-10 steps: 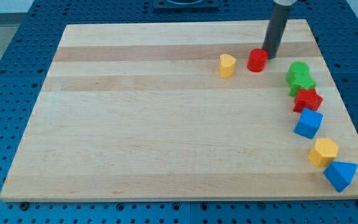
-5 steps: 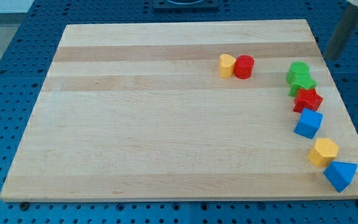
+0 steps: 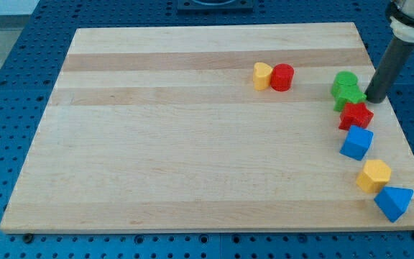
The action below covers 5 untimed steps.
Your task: Slide the green star into the yellow circle
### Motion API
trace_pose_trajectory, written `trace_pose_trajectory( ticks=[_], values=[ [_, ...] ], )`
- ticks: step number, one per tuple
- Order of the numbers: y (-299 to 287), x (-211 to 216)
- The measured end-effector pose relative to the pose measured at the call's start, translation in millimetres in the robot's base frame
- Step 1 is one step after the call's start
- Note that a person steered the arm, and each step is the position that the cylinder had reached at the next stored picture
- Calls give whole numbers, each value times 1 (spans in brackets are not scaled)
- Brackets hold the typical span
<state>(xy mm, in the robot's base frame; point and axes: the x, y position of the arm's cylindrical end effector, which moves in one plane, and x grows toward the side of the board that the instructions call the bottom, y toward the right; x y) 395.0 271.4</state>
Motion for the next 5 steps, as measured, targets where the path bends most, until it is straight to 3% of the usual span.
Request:
trace_pose_trajectory(
  ticks=[3, 5],
  values=[
    [-71, 23],
    [-84, 24]
  ],
)
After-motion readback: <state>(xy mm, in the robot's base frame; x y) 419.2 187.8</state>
